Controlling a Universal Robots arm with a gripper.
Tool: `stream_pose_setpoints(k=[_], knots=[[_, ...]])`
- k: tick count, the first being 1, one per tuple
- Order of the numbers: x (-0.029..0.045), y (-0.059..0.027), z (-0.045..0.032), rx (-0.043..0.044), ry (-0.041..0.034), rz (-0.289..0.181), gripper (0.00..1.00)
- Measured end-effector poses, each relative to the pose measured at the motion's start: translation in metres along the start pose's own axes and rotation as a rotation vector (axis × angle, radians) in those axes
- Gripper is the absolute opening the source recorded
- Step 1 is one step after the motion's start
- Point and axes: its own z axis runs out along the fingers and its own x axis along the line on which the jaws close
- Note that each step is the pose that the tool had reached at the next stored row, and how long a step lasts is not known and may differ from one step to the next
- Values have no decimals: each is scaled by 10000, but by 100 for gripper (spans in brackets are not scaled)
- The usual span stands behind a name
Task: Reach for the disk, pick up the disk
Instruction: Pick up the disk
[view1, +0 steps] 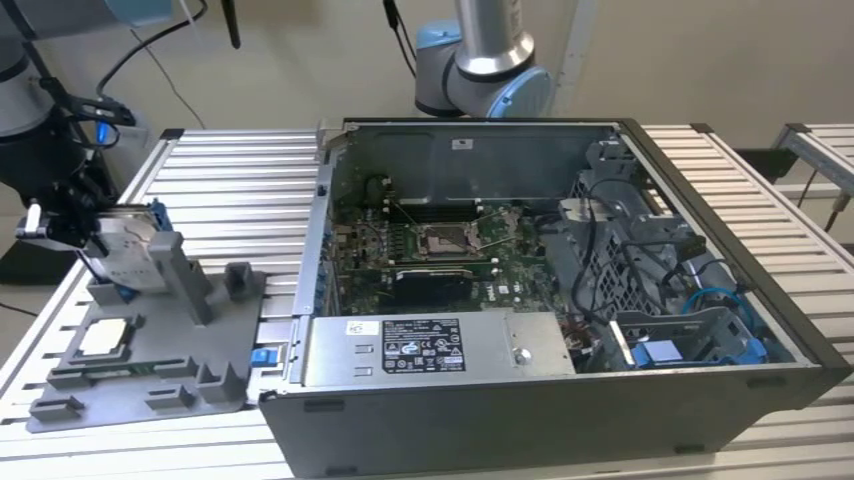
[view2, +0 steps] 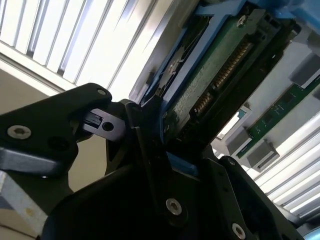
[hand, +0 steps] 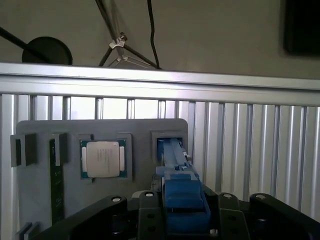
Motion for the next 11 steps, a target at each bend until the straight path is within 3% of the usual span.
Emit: stream_pose_setpoints(k=[11], knots=[[-6, 3, -64, -2, 5, -15, 0]])
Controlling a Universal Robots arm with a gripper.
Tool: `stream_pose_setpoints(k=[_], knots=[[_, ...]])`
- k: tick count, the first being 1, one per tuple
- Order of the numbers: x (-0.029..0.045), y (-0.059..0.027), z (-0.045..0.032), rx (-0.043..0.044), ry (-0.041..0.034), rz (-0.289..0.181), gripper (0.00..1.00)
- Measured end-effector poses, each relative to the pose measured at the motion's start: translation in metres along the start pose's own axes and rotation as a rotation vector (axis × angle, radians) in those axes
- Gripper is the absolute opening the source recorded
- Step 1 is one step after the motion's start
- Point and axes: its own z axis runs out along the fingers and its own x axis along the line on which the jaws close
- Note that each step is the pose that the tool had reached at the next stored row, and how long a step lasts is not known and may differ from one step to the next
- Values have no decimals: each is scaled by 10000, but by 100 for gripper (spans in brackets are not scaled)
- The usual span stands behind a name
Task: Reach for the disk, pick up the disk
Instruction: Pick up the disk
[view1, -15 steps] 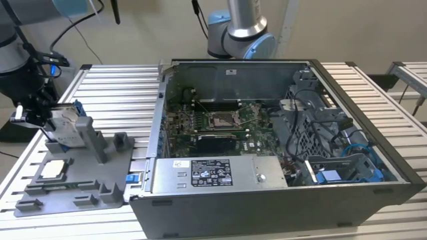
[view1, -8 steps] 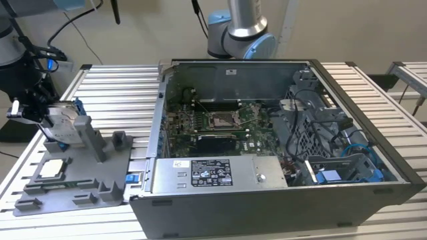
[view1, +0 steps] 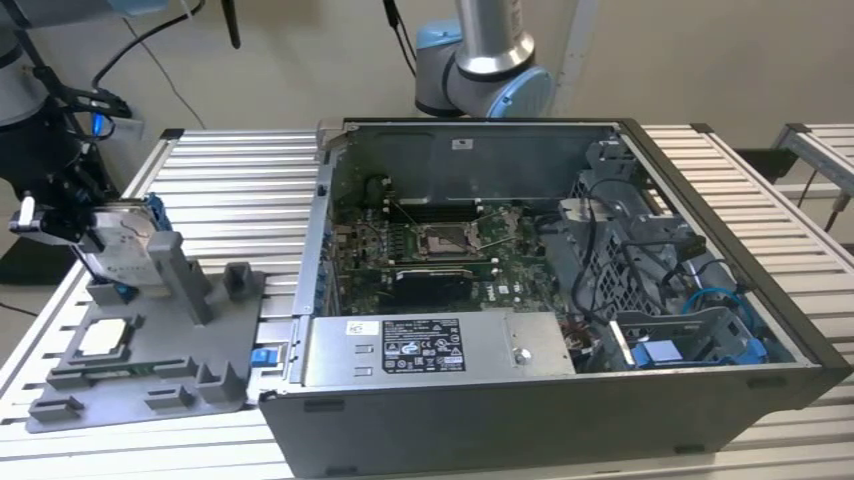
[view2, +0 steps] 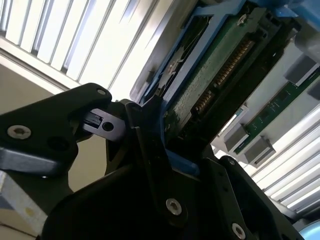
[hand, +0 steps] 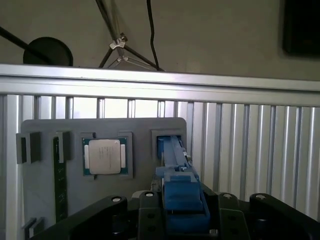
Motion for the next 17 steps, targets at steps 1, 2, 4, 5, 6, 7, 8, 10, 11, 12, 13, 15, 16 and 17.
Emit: stream_pose_setpoints(k=[1, 2, 4, 5, 6, 7, 8, 10, 11, 12, 13, 15, 16, 17], knots=[[-1, 2, -8, 0, 31, -4, 0], [-2, 4, -18, 2, 69, -13, 0], [-3, 8, -43, 13, 71, -25, 0], [-5, 12, -55, 22, 33, -27, 0], [-8, 16, -73, 31, 2, -29, 0], [-9, 19, -92, 37, 1, -32, 0], [-11, 23, -113, 43, 1, -37, 0], [-17, 31, -157, 52, 39, -47, 0], [-19, 35, -180, 60, 74, -56, 0], [-21, 39, -203, 68, 107, -70, 0], [-23, 42, -229, 78, 130, -82, 0], [-28, 49, -283, 113, 162, -110, 0], [-31, 51, -310, 128, 176, -119, 0], [-34, 54, -338, 142, 194, -124, 0]])
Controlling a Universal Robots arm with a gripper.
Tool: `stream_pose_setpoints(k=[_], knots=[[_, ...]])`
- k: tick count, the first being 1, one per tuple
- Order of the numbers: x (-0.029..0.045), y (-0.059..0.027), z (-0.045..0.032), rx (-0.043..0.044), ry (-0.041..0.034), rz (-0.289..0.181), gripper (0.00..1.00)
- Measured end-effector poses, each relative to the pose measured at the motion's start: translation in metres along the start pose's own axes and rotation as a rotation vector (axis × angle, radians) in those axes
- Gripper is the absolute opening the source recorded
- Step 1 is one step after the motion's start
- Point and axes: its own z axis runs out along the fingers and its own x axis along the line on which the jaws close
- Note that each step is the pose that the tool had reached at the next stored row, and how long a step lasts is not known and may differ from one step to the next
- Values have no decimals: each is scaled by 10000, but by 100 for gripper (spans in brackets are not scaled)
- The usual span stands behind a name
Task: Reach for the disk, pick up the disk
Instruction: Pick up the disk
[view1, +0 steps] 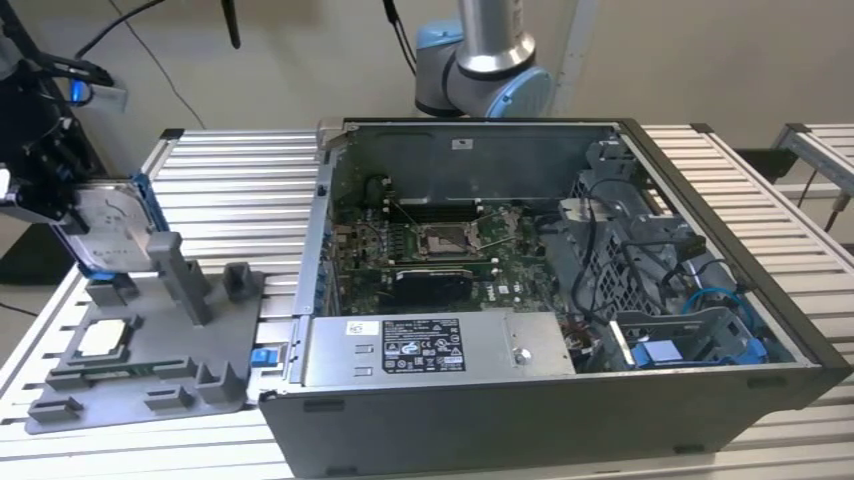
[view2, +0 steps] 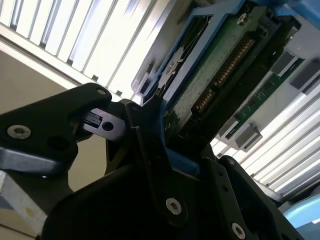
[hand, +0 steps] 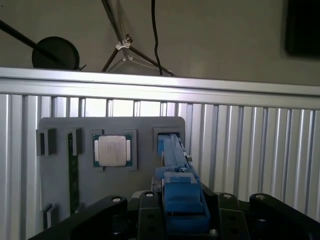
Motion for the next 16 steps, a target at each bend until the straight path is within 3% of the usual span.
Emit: stream_pose_setpoints(k=[11, 16], knots=[[-23, 11, -289, 165, 156, -99, 0], [-30, 14, -380, 313, 221, -159, 0]])
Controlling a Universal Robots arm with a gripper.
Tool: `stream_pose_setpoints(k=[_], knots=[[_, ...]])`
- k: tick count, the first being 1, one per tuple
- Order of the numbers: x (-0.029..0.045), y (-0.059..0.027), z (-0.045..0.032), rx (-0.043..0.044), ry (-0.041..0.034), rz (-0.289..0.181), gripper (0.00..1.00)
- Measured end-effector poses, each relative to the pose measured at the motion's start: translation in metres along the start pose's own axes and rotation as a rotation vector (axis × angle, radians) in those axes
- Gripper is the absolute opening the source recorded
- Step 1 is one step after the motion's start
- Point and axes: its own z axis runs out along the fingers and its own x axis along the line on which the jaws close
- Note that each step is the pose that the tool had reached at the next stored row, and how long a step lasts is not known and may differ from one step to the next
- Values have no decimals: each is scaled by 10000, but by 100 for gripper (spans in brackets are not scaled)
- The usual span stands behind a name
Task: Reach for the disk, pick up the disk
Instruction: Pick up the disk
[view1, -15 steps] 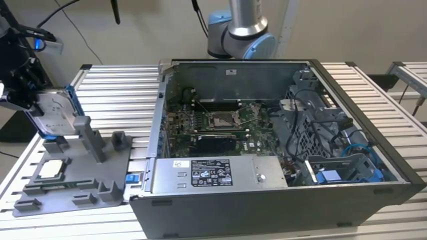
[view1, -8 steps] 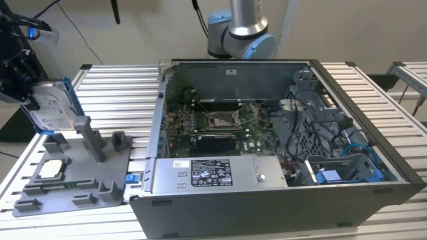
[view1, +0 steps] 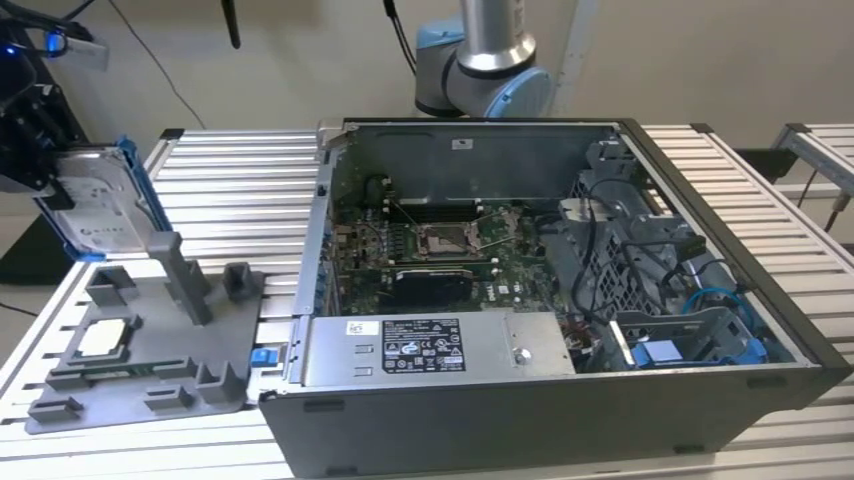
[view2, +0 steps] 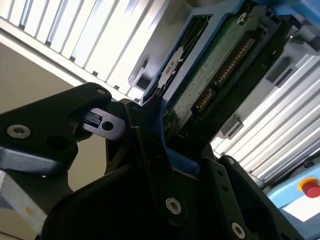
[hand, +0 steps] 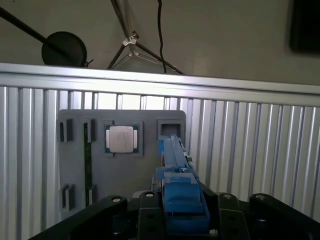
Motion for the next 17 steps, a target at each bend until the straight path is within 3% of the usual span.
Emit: stream_pose_setpoints(k=[5, 17], knots=[[-5, 0, -102, 14, 186, -31, 0], [-25, -1, -434, 15, 192, -28, 0]])
